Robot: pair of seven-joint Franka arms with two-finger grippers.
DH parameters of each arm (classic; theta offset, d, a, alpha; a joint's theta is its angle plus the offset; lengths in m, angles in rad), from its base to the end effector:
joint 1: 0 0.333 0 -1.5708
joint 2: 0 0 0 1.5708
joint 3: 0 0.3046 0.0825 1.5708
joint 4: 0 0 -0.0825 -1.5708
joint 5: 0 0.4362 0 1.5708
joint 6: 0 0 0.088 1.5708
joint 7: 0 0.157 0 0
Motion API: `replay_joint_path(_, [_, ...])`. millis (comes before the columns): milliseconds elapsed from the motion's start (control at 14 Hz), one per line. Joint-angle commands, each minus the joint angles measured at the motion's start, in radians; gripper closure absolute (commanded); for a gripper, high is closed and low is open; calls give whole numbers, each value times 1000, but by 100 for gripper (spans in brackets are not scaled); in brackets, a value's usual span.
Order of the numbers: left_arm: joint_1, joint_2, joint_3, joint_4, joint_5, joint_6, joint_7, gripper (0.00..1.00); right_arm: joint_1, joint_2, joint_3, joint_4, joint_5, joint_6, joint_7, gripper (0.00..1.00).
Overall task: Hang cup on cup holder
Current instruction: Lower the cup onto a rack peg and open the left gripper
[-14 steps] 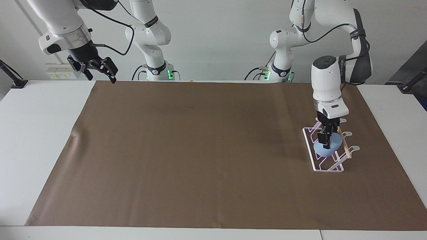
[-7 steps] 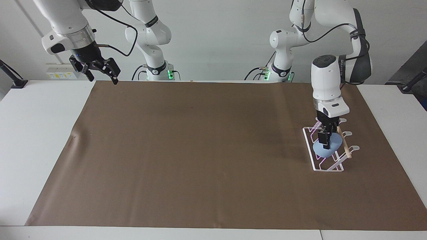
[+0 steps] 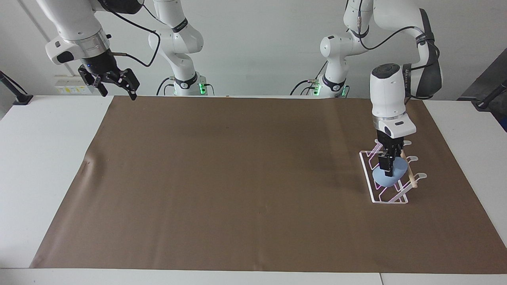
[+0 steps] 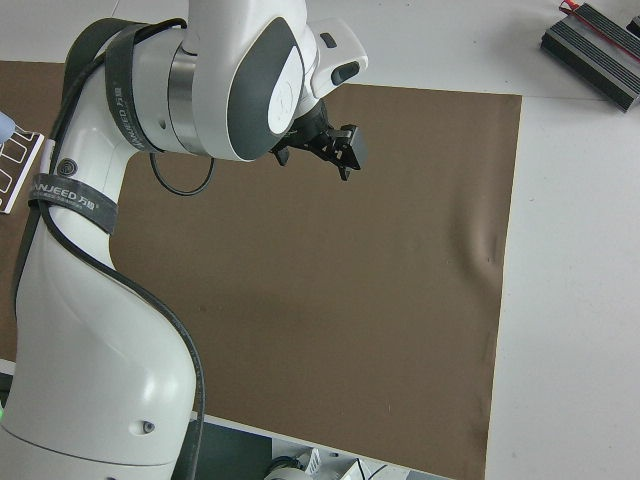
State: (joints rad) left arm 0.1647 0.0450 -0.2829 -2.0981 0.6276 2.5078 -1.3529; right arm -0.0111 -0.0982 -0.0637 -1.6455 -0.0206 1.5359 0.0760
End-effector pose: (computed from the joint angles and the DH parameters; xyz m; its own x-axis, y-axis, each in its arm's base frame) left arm 0.6450 -0.0631 0.3559 0.5718 0.6317 0.5234 0.6819 -0.7207 0.1248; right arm 0.5707 -0.0474 0.5788 0.9885 -0.1506 -0.0105 -0.1504 -0.9885 0.0152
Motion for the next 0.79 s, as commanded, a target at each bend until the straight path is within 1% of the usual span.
replay_joint_path(0, [16, -17, -5, 4, 26, 14, -18, 0, 5, -11, -4, -11, -2, 10, -19, 0])
replay_joint_path(214, [16, -17, -5, 16, 26, 14, -17, 0, 3, -11, -4, -13, -2, 15, -19, 0])
replay_joint_path(357, [15, -19, -5, 47, 26, -3, -6, 0, 3, -12, -4, -16, -2, 20, -16, 0])
replay_joint_path(500, [7, -16, -9, 104, 27, -36, 9, 0, 3, -11, -4, -16, -2, 23, -18, 0])
replay_joint_path(714, [1, -19, -13, 141, 18, -43, 14, 0, -3, -11, -4, -16, -2, 24, -18, 0])
